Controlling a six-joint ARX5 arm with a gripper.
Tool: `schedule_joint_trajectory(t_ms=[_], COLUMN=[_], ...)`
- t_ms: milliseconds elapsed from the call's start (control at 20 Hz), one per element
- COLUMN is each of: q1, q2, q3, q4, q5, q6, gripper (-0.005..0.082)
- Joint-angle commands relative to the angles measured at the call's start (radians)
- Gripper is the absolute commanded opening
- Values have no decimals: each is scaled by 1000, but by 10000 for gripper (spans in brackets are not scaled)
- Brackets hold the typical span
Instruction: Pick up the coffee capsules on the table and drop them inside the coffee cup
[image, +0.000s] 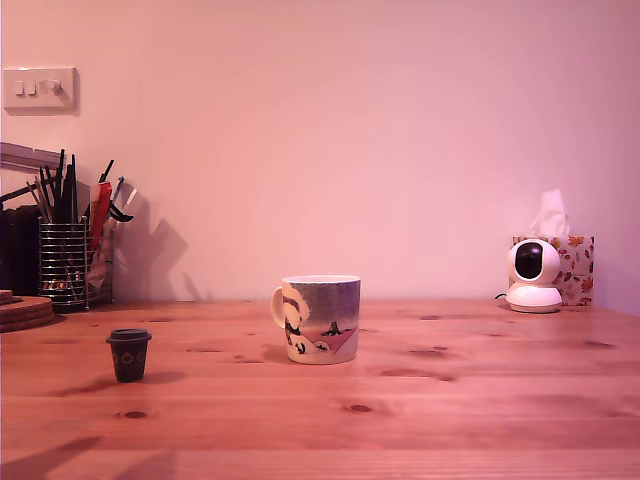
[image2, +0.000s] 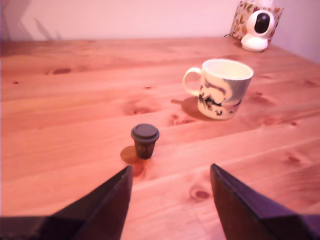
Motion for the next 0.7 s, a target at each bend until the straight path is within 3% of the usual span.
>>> schedule_joint_trajectory(t_ms=[0, 300, 650], q1=[-2, -2, -3], q2=[40, 208, 427], q3=[-32, -32, -32], q4=[37, 162, 314], q5=[-9, -47, -49], q6=[5, 10, 85], gripper=[450, 453, 468])
